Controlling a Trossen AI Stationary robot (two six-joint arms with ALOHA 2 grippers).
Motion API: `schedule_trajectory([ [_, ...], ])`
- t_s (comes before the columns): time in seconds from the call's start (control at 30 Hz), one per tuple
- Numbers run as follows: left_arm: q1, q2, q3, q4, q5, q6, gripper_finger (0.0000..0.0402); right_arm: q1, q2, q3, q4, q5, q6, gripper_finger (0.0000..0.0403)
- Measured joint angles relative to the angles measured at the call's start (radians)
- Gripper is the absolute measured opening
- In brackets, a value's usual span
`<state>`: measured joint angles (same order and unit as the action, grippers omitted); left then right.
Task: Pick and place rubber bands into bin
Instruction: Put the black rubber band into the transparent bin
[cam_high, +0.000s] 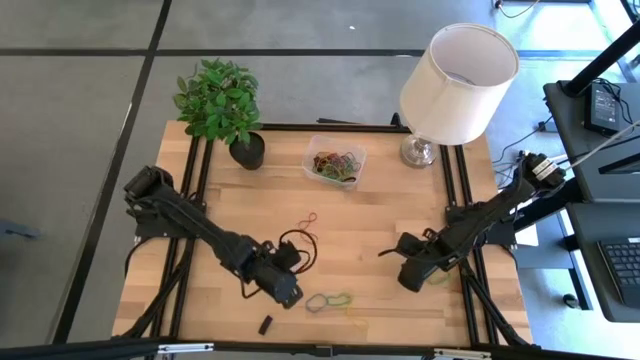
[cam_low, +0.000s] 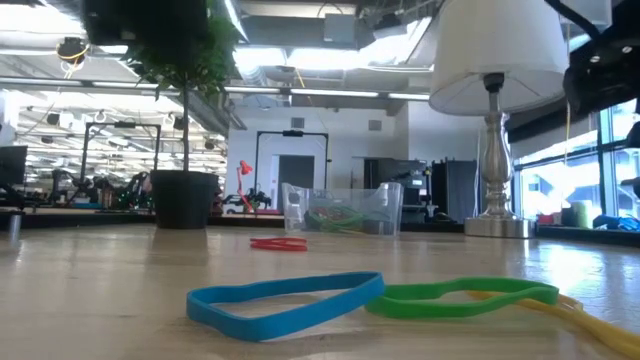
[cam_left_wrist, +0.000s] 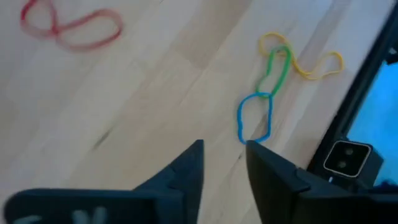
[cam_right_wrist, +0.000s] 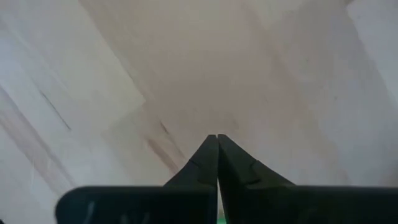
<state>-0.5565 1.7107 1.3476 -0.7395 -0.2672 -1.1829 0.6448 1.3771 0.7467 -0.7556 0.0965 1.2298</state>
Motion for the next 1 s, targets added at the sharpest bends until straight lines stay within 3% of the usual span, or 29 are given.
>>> schedule_trajectory([
  [0.17,-0.046,0.024,0.000,-0.080,0.010,-0.175,0.0164,0.015,0.000,0.000,0.013,0.027,-0.002,0.0002],
  [0.37,-0.123,0.075,0.000,-0.117,0.129,-0.412,0.0199,0.014,0.001,0.000,0.013,0.044,-0.004,0.0004],
  [0.7,-0.218,0.202,0.000,-0.014,0.237,-0.644,0.0204,0.014,0.001,0.000,0.015,0.045,-0.007,0.0004],
  [0.8,-0.222,0.235,0.000,0.012,0.290,-0.665,0.0205,0.014,0.001,0.000,0.015,0.045,-0.007,0.0004],
  [1.0,-0.222,0.296,0.000,0.072,0.297,-0.666,0.0201,0.014,0.001,0.000,0.021,0.056,-0.007,0.0005],
])
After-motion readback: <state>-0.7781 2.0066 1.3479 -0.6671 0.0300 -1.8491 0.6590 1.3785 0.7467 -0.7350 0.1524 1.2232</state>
